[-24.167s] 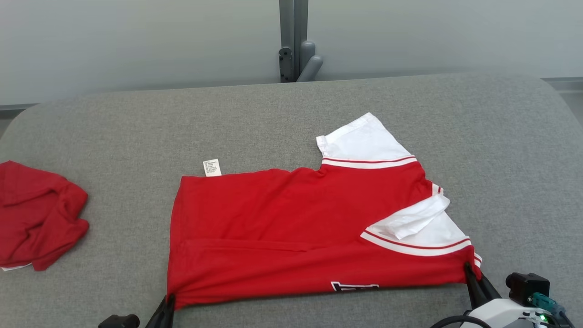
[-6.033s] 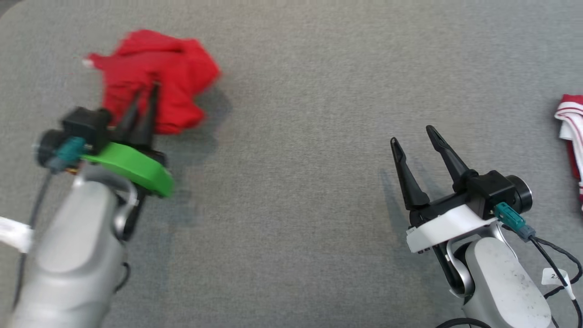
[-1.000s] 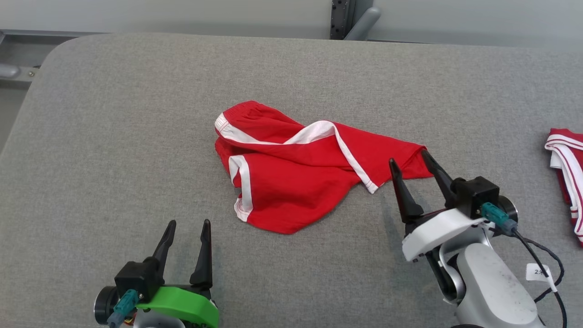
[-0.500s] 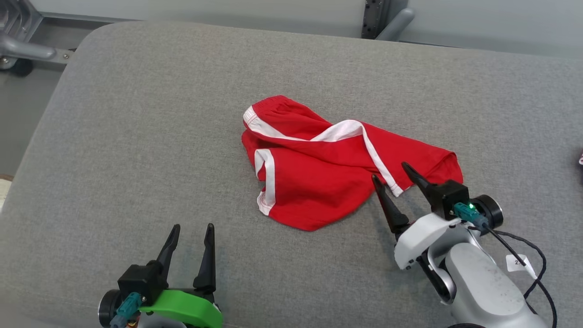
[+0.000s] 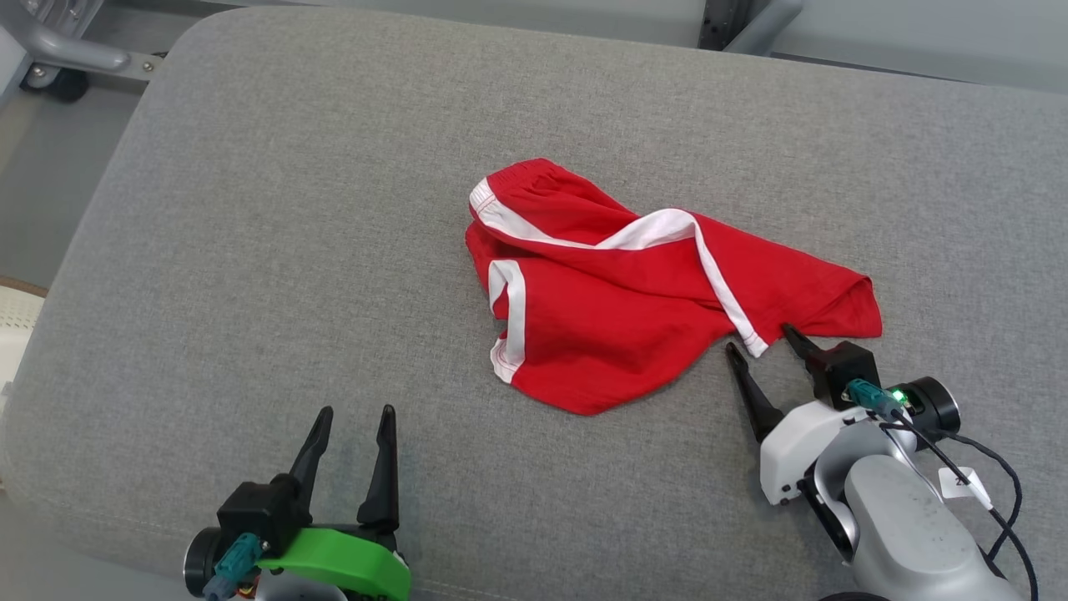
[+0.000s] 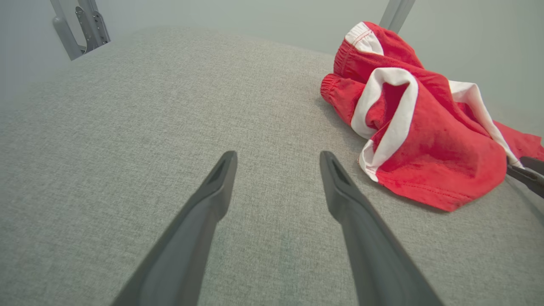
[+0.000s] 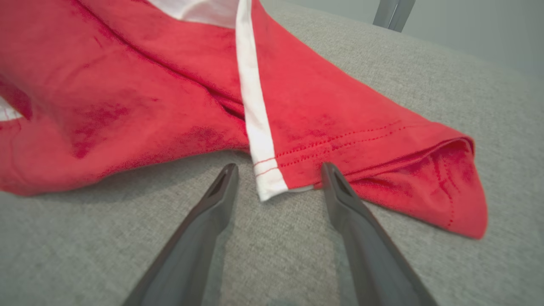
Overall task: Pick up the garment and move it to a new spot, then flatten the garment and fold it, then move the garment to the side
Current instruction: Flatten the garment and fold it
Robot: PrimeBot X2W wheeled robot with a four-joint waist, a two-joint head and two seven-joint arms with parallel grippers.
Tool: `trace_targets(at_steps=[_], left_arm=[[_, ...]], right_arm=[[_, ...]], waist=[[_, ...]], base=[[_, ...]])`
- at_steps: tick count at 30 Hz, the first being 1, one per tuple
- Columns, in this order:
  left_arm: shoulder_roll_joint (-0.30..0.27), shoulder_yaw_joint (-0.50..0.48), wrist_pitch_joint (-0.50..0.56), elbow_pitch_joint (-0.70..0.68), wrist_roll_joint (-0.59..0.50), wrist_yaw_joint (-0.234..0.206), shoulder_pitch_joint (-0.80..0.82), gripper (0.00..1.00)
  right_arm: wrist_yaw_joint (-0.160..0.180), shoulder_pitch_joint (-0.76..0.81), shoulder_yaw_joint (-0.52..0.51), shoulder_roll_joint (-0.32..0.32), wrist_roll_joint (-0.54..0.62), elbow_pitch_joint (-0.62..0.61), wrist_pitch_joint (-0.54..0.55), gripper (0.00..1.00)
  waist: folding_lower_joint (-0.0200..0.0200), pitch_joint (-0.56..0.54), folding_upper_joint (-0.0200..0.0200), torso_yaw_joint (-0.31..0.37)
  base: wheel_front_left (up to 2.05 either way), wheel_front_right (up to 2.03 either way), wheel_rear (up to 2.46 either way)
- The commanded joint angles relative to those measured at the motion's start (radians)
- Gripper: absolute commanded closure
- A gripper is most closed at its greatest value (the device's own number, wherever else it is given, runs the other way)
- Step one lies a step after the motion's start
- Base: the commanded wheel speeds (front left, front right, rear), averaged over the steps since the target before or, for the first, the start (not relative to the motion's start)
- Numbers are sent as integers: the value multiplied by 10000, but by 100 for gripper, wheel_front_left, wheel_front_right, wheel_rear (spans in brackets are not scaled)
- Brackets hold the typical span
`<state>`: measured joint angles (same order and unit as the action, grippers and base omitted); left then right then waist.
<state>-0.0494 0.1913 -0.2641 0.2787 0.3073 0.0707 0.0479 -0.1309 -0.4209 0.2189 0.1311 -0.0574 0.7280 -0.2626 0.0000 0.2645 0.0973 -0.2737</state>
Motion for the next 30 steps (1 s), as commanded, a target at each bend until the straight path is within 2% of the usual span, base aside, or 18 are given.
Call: trace_targets(at_steps=[1,2,3,4,6,12,16,19,22,23,24,27,30], left_arm=[[-25,1,3,-42,30,-32,67,0],[-27,23,3,-55,38,-46,110,0],[-27,45,3,-67,50,-55,150,0],[-27,51,3,-77,57,-59,186,0],[-27,65,3,-131,15,-60,232,0],[-27,87,3,-219,-2,-76,256,0],[-25,222,4,-249,52,-59,416,0],[-29,437,4,-187,88,3,639,0],[-30,707,2,-80,104,43,860,0],[-32,798,4,-40,99,40,906,0],[-29,853,2,-56,124,3,936,0],[-32,830,4,-95,204,-133,805,0],[-35,659,4,-34,208,-180,487,0]], right_arm=[[6,-118,-29,34,73,81,-15,0],[6,-138,-66,5,47,186,-15,2],[6,-176,-154,-7,3,267,-15,26],[6,-244,-202,16,22,268,-15,67],[6,-396,-303,1,-89,82,-15,100],[6,-697,-502,275,-379,-780,-15,100],[6,-1532,-705,563,-346,-889,-15,100],[6,-2523,-1324,699,-493,-241,-15,100],[14,-3671,-2138,1048,-105,725,-15,100],[13,-3902,-2578,1335,294,1017,-15,90],[14,-4066,-3098,1450,585,1292,-15,0],[0,-4305,-3955,1089,1303,1286,-15,0],[14,-3705,-3758,775,1442,991,-15,0]], waist=[[0,45,1,-3],[0,81,1,-8],[0,122,1,-12],[0,162,1,-13],[0,239,1,9],[0,399,1,36],[0,654,1,-53],[0,874,1,-273],[0,973,1,-586],[0,955,1,-689],[0,925,1,-787],[0,756,1,-927],[0,578,1,-763]], base=[[0,0,0],[0,0,0],[0,0,0],[0,0,0],[0,0,0],[0,0,0],[0,0,0],[0,0,0],[0,0,0],[0,0,0],[0,0,0],[0,0,0],[0,0,0]])
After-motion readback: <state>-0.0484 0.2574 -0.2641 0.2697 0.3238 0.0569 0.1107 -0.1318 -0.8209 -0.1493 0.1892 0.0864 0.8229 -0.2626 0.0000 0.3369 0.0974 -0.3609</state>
